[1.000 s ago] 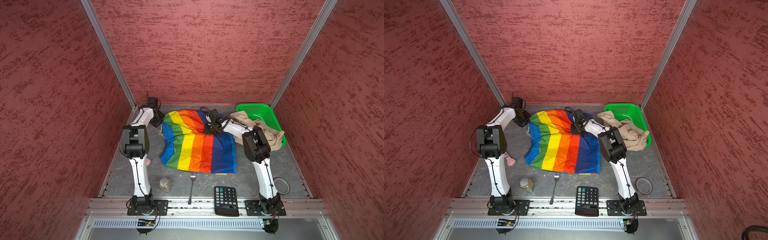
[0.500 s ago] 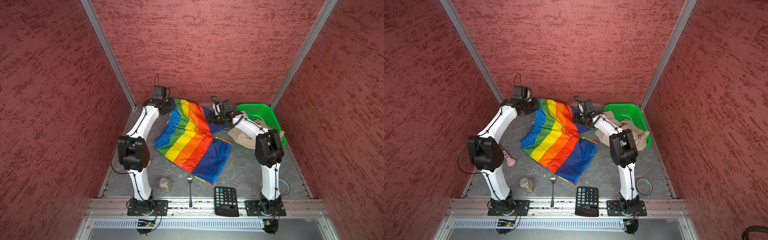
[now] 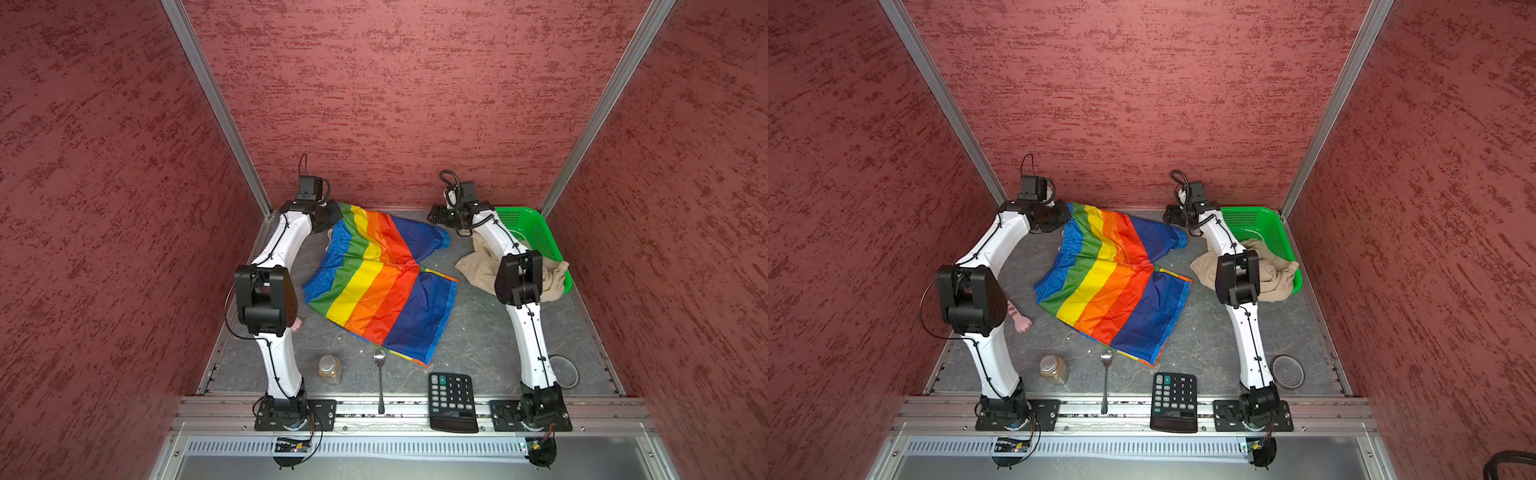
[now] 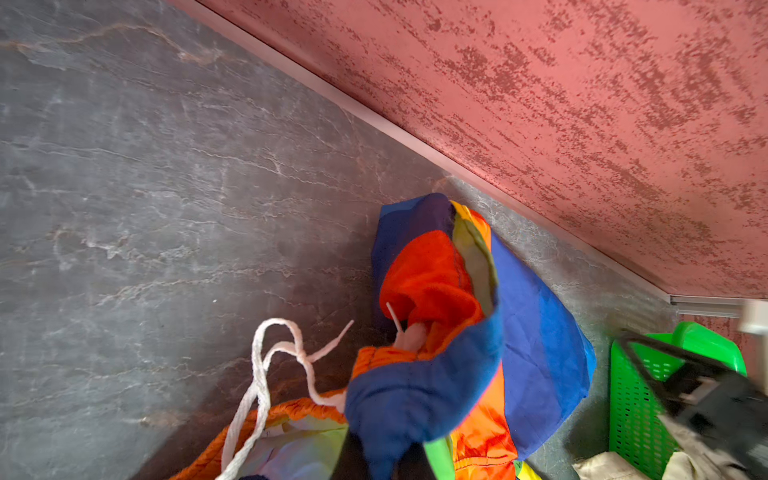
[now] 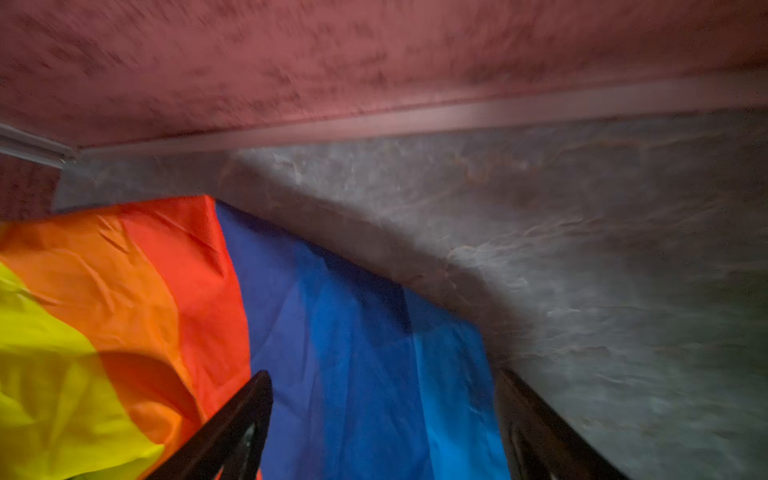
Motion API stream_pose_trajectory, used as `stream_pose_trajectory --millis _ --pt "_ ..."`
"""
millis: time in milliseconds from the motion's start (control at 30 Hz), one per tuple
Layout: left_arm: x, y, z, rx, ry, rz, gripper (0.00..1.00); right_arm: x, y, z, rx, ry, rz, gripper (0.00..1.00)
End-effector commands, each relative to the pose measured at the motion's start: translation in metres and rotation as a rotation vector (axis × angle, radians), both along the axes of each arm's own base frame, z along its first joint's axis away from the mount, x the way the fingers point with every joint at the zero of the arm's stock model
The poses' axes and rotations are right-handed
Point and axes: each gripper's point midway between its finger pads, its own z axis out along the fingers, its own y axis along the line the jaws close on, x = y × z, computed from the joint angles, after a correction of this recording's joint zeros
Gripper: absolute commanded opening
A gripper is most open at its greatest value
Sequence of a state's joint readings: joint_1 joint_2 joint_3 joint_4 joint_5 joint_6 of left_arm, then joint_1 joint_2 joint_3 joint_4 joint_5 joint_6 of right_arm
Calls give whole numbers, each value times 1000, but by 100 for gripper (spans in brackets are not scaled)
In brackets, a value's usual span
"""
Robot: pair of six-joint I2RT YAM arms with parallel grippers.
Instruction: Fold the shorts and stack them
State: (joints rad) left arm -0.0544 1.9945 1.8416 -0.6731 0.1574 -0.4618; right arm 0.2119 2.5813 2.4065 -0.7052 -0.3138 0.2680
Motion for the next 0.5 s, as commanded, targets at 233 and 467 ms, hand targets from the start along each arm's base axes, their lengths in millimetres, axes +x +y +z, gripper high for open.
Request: stream_pose_trajectory --millis 233,467 --pt "16 -7 -7 -43 -7 -33 0 -11 36 -8 162 57 120 79" --pt "29 -13 -6 -84 1 -49 0 3 44 57 251 -80 114 1"
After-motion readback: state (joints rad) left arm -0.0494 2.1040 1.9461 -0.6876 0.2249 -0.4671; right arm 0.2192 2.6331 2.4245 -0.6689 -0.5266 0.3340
